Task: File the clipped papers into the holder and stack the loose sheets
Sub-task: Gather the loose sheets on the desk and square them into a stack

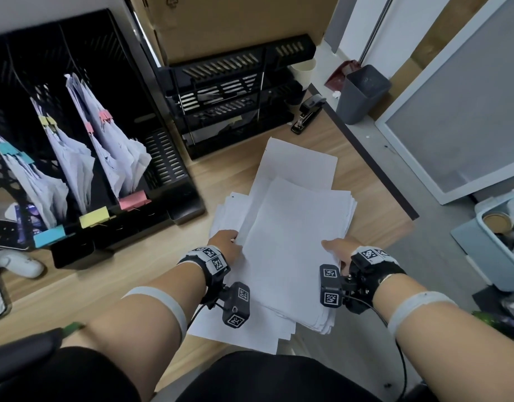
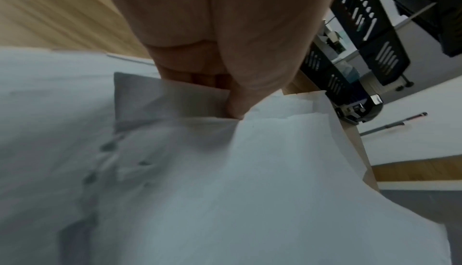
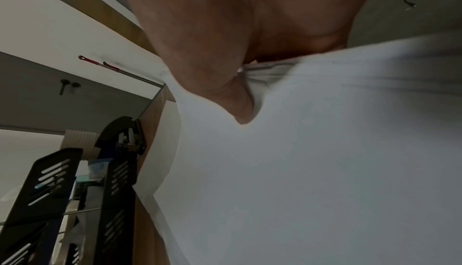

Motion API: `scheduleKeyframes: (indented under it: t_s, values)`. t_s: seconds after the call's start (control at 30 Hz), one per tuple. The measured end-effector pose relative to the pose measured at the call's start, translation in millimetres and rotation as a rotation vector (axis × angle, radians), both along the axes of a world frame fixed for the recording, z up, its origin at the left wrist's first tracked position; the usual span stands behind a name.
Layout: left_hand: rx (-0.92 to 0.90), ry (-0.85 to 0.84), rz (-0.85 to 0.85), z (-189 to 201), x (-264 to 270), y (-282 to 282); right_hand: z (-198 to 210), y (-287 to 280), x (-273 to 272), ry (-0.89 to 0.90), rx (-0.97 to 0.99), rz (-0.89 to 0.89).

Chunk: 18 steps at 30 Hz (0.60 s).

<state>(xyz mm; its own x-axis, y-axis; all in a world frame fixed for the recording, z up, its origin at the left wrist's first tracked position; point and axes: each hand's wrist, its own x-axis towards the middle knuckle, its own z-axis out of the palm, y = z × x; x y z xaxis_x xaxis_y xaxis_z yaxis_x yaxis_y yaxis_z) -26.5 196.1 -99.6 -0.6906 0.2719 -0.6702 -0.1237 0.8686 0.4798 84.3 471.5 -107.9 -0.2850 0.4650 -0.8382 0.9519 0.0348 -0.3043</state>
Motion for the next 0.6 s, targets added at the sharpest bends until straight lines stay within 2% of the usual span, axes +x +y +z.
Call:
scheduleKeyframes:
  t_s: [0.1, 0.17, 0.27, 0.4, 0.5, 0.53, 0.6]
  values:
    - [0.058, -0.035, 0.05, 0, 3, -2, -15, -1, 2, 0.008, -0.038, 0.002]
    - [0.135, -0.088, 0.136, 3, 4, 1, 5, -20, -4, -0.019, -0.031, 0.029]
    - [0.248, -0.221, 0.24, 12, 7, 8, 24, -34, -10, -0.134, -0.013, 0.163]
    - [0.394, -0.251, 0.151, 10, 7, 4, 43, -22, -11, -0.044, -0.03, 0.105]
    - [0.498, -0.271, 0.202, 19, -4, 11, 48, 2, -11, 0.009, -0.115, 0.028]
    - [0.53, -0.257, 0.202, 25, -7, 16, 39, 15, -10, 0.023, -0.123, -0.004]
    - [0.594, -0.192, 0.182, 36, -14, 27, 45, 26, -11, 0.077, -0.136, -0.006]
